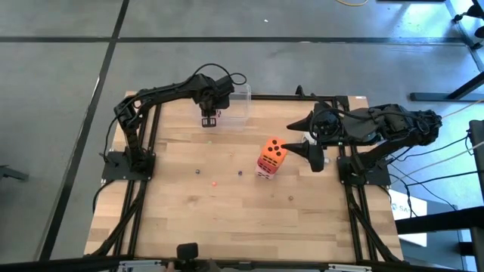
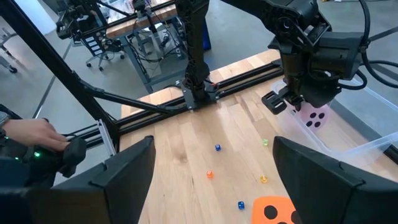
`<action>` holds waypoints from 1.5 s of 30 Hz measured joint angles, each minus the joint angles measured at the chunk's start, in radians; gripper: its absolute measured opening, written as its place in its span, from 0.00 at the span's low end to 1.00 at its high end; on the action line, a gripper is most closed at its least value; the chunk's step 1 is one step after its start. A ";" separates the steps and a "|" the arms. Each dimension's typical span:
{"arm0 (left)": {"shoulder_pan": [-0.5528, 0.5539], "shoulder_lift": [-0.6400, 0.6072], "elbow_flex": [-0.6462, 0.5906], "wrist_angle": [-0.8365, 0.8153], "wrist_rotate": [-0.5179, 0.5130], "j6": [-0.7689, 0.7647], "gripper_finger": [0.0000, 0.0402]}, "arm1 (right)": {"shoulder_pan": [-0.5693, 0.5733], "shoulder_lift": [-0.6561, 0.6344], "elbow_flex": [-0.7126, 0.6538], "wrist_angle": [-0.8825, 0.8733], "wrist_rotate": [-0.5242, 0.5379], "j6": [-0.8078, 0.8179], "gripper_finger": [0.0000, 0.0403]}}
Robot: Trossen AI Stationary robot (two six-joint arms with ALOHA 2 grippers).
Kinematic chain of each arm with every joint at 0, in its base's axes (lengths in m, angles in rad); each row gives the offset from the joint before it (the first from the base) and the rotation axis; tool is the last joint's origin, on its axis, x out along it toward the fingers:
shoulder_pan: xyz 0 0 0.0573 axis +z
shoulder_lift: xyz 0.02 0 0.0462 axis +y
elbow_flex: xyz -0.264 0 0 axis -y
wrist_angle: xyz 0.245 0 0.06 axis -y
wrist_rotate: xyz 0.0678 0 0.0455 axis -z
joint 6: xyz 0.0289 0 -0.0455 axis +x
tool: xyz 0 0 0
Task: Pick & Place Dice
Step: Put the top large pink dice into the transparent bin, then put the large orange dice into the transparent bin
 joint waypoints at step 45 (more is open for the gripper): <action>-0.267 -0.630 -0.123 0.591 0.466 -0.715 0.70 | 0.036 -0.013 0.000 -0.506 0.249 0.083 0.79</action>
